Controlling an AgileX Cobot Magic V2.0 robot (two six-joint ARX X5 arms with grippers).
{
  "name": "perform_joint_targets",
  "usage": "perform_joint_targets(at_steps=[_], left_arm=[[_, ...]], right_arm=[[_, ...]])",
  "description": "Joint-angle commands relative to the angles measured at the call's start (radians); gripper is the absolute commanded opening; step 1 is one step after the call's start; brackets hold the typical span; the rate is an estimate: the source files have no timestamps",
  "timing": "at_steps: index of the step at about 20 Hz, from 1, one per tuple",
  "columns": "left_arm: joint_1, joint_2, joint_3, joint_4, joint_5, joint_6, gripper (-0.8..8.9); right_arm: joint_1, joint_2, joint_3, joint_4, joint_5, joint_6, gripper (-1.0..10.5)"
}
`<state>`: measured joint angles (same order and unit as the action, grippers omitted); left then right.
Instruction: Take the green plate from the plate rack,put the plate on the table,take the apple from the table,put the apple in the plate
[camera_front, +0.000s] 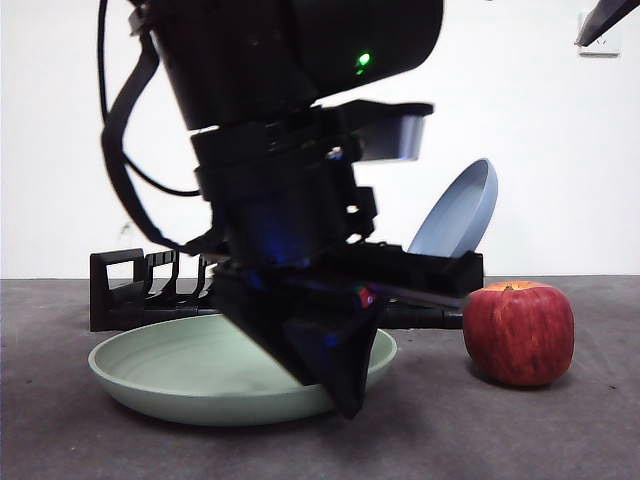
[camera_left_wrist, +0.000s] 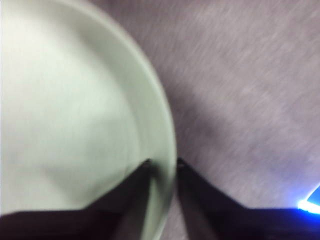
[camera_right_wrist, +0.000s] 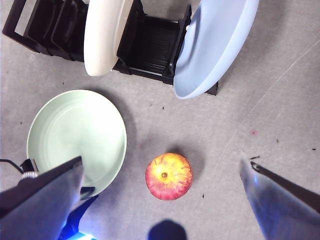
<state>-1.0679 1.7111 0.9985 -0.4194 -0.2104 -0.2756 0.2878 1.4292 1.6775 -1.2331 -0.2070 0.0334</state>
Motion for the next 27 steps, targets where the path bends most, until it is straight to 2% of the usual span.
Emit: perform_joint_targets(at_steps=[1, 4, 8, 12, 14, 16, 19, 22, 25, 27], left_arm=[[0.003, -0.018, -0.015, -0.005, 0.013, -0.026, 1.66], [0.002, -0.099, -0.012, -0.005, 0.018, -0.027, 1.66], [0.000, -0.301, 0.027, -0.036, 0.137, -0.031, 1.66], [0.000, -0.524, 0.137, -0.188, 0.163, -0.025, 1.66], [0.000, -0.630, 0.179, -0.248, 0.167, 0.001, 1.66], [0.000, -0.735, 0.197, -0.292, 0.183, 0.011, 1.66], [0.001, -0.890, 0.197, -0.409, 0.237, 0.011, 1.66], [0.001, -1.036, 0.197, -0.565, 0.230, -0.016, 1.66], [0.000, -1.199, 0.197, -0.680, 0.140, -0.084, 1.66], [0.000, -1.297, 0.197, -0.716, 0.084, -0.127, 1.66]], right_arm=[[0.001, 0.006, 0.005, 0.005, 0.003, -0.001, 6.6], [0.001, 0.006, 0.005, 0.005, 0.003, -0.001, 6.6], [0.001, 0.006, 0.005, 0.000, 0.003, -0.001, 6.6], [0.004, 0.006, -0.006, -0.062, 0.012, -0.008, 6.5], [0.032, -0.001, -0.031, -0.077, 0.056, -0.011, 6.2], [0.065, -0.026, -0.086, -0.070, 0.103, -0.009, 6.2], [0.127, -0.109, -0.234, -0.015, 0.114, 0.030, 6.2], [0.188, -0.221, -0.401, 0.058, 0.149, 0.085, 6.2], [0.240, -0.312, -0.540, 0.097, 0.248, 0.151, 6.2], [0.257, -0.332, -0.604, 0.131, 0.264, 0.158, 6.2]])
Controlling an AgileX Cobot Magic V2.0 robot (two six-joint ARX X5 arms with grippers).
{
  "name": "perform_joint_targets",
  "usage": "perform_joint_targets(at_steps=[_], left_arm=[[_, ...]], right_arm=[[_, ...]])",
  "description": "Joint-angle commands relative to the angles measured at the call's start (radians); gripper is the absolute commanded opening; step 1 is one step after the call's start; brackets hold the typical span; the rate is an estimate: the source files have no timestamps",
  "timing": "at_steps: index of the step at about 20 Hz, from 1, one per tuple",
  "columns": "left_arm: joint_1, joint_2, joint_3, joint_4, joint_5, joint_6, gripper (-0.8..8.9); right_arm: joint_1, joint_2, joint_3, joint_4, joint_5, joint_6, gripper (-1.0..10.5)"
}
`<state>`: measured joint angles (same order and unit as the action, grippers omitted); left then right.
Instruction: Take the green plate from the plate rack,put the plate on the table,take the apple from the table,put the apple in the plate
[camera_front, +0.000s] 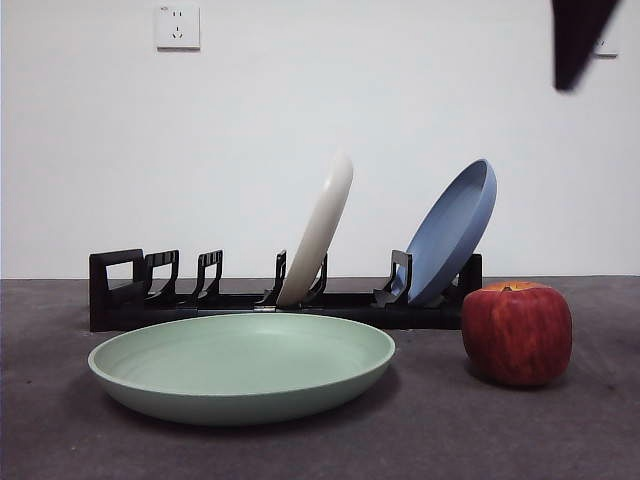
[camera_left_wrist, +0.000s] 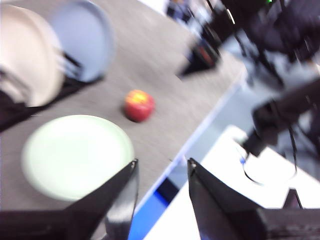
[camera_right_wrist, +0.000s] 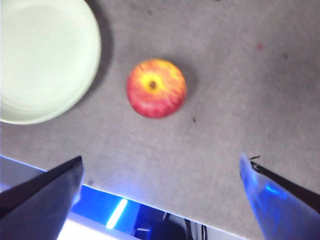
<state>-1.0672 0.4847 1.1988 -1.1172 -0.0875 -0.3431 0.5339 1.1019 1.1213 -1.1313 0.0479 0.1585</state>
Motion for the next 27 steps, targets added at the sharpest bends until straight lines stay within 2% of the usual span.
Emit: perform_joint_targets(at_steps=[1, 6, 12, 18, 27], left_arm=[[-0.001, -0.105, -0.003, -0.027, -0.055, -0.074, 1.66], [-0.001, -0.274, -0.003, -0.045, -0.074, -0.131, 1.66], [-0.001, -0.384, 0.005, -0.062, -0.073, -0.175, 1.66], [-0.001, -0.389, 0.009, -0.140, -0.074, -0.204, 1.66], [-0.001, -0.388, 0.009, -0.171, -0.075, -0.207, 1.66]], right_arm=[[0.014, -0.007, -0.069, 0.047, 0.009, 0.033, 6.2], [0.018, 0.011, -0.158, 0.212, 0.009, 0.047, 6.3], [0.016, 0.103, -0.166, 0.384, 0.006, 0.051, 6.3], [0.016, 0.245, -0.165, 0.441, 0.006, 0.050, 6.3], [0.016, 0.414, -0.165, 0.486, 0.024, 0.051, 6.3]])
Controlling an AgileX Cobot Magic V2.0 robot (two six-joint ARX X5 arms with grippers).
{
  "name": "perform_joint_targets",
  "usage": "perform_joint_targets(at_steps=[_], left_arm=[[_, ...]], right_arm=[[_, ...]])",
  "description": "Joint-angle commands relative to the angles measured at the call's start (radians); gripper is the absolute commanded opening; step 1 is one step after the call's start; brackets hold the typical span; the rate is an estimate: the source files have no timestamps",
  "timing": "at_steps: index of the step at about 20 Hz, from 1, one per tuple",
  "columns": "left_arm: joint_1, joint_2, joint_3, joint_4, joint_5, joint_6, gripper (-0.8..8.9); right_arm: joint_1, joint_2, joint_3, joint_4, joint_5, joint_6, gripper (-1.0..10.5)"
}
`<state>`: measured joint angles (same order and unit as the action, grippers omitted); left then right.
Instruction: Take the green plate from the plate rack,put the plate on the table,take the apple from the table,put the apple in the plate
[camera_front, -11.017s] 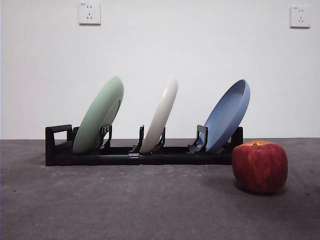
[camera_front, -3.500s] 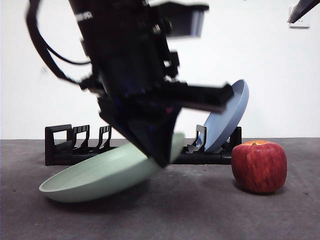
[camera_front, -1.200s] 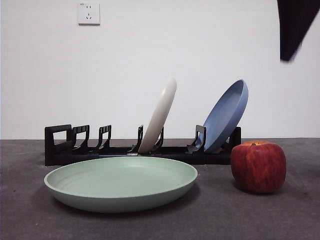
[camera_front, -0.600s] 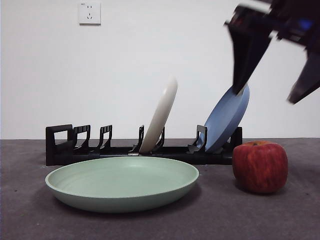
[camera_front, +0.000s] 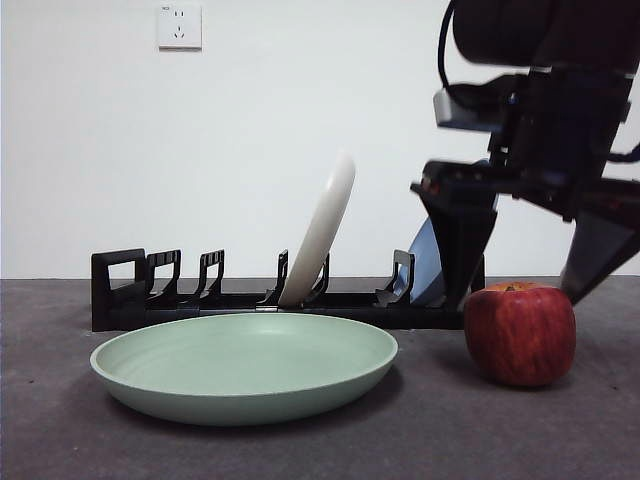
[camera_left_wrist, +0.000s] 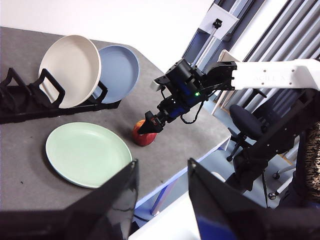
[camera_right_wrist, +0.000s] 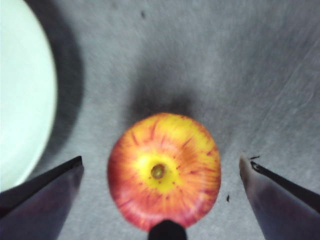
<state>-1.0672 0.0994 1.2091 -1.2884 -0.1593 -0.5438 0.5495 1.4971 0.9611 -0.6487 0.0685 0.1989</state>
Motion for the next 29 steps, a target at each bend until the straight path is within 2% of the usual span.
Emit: perform_joint_targets(at_steps=[1, 3, 5, 6, 8, 12, 18, 24, 29], left_arm=[[-0.001, -0.003, -0.002, -0.002, -0.003, -0.007, 1.66], [-0.001, -0.003, -0.002, -0.013, -0.020, -0.013, 1.66], [-0.001, -0.003, -0.002, -0.022, -0.028, -0.014, 1.65], [-0.001, -0.003, -0.002, -0.021, -0.028, -0.015, 1.65], [-0.001, -0.003, -0.002, -0.028, -0.027, -0.017, 1.65], [-0.001, -0.003, -0.003, -0.032, -0.026, -0.032, 1.64], [-0.001, -0.003, -0.058, -0.035, -0.059, -0.033, 1.56], [-0.001, 0.021, -0.254, -0.035, -0.057, -0.095, 1.57], [-0.001, 0.108, -0.298, -0.029, -0.049, -0.108, 1.57]], right_arm=[[0.000, 0.027, -0.005, 0.000, 0.004, 0.011, 6.2], [0.000, 0.032, -0.005, -0.011, 0.004, 0.014, 4.1], [0.000, 0.031, -0.004, -0.013, 0.003, 0.017, 0.8], [0.000, 0.030, -0.004, -0.009, 0.003, 0.003, -0.2], [0.001, 0.029, 0.018, -0.020, 0.000, -0.001, -0.1], [0.011, 0.029, 0.137, -0.094, -0.097, -0.003, -0.1], [0.116, 0.030, 0.357, -0.164, -0.196, -0.018, -0.1], [0.275, 0.032, 0.455, -0.143, -0.195, -0.014, -0.1], [0.348, 0.112, 0.455, -0.058, -0.135, 0.019, -0.1]])
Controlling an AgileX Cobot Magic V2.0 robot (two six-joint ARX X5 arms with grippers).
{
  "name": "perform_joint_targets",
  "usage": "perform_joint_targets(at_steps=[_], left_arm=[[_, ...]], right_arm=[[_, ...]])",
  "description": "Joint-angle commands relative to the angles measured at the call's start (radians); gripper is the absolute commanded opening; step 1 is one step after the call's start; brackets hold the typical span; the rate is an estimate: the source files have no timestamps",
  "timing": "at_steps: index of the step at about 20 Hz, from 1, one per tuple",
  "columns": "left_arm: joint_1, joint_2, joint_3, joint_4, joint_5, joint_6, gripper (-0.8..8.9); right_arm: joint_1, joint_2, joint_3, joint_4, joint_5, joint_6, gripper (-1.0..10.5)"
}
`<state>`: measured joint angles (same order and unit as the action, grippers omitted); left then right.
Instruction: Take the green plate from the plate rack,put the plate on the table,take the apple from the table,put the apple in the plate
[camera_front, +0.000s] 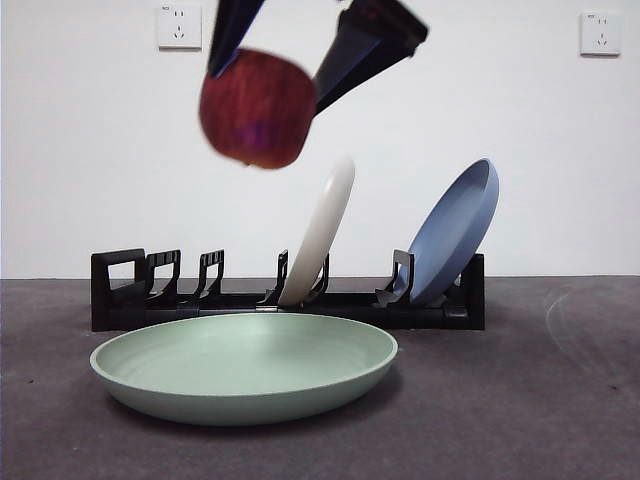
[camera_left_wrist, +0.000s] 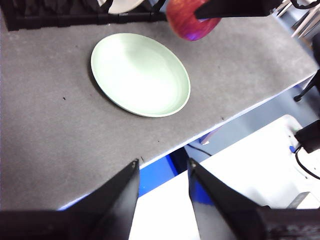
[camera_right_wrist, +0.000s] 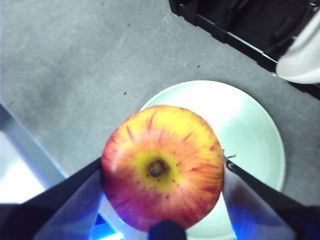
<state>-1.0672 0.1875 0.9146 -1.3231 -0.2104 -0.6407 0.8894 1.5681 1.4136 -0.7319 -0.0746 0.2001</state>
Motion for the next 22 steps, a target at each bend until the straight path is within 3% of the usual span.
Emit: perform_joint_targets(at_steps=[1, 4, 11, 18, 19, 22], left_arm=[[-0.001, 0.039, -0.003, 0.006, 0.001, -0.010, 1.57], [-0.001, 0.089, -0.003, 0.008, 0.001, -0.010, 1.57], [-0.001, 0.124, -0.003, 0.075, 0.002, -0.010, 1.57], [-0.001, 0.125, -0.003, 0.112, 0.002, -0.009, 1.57], [-0.001, 0.125, -0.003, 0.112, 0.002, -0.009, 1.57], [-0.001, 0.125, -0.003, 0.113, 0.002, -0.009, 1.57]], right_arm=[[0.015, 0.071, 0.003, 0.041, 0.024, 0.018, -0.1], [0.023, 0.166, 0.003, 0.057, 0.103, 0.018, -0.1], [0.023, 0.326, 0.003, 0.050, 0.116, 0.017, -0.1], [0.020, 0.361, 0.003, 0.049, 0.127, 0.017, 0.1], [0.020, 0.361, 0.003, 0.050, 0.126, 0.017, 0.5], [0.020, 0.361, 0.003, 0.048, 0.124, 0.018, 3.4]])
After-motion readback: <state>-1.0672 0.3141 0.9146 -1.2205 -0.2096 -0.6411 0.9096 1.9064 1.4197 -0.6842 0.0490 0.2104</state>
